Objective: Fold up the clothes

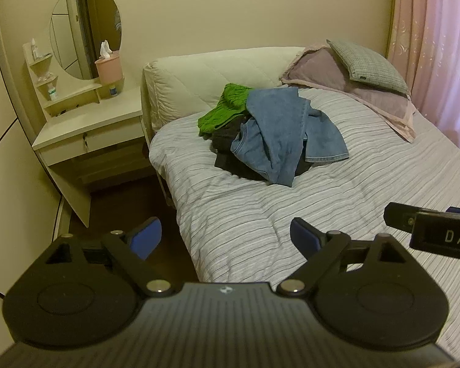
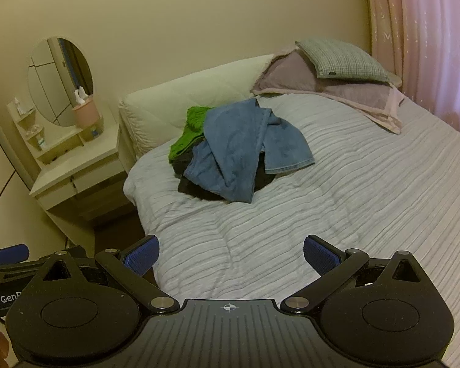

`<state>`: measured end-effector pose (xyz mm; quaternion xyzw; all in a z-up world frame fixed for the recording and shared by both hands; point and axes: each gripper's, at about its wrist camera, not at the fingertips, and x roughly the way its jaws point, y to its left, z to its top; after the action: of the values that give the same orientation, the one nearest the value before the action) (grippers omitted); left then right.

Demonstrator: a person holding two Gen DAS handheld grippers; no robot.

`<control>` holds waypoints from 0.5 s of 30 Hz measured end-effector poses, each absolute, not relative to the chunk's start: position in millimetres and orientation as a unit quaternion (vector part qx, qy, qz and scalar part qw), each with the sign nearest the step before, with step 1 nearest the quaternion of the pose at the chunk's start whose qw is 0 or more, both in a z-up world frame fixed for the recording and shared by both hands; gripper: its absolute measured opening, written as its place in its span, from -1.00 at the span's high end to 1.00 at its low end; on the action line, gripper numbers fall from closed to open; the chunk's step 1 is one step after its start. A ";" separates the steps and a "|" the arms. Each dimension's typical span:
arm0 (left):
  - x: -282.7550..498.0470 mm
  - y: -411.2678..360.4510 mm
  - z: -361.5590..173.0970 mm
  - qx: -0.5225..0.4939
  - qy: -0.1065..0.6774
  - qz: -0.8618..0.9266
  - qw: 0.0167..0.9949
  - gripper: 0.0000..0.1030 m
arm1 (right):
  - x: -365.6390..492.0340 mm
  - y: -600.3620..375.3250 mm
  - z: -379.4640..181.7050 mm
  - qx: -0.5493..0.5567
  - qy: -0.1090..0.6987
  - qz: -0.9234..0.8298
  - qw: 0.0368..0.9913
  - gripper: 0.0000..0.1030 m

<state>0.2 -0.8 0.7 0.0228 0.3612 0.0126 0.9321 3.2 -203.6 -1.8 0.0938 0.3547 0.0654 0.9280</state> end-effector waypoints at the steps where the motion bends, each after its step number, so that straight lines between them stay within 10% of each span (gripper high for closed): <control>1: 0.3 -1.1 0.9 0.023 0.362 0.012 0.932 -0.73 | 3.1 -203.7 -1.3 0.093 0.352 0.065 0.929 -0.99; 15: -4.0 2.4 -1.7 0.017 0.361 0.015 0.932 -0.74 | -2.0 -203.0 -2.8 0.096 0.345 0.064 0.931 -0.99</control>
<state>-4.0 2.4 -1.7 0.0169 0.3609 0.0149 0.9323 -2.0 -203.0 -2.8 0.0958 0.3454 0.0639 0.9313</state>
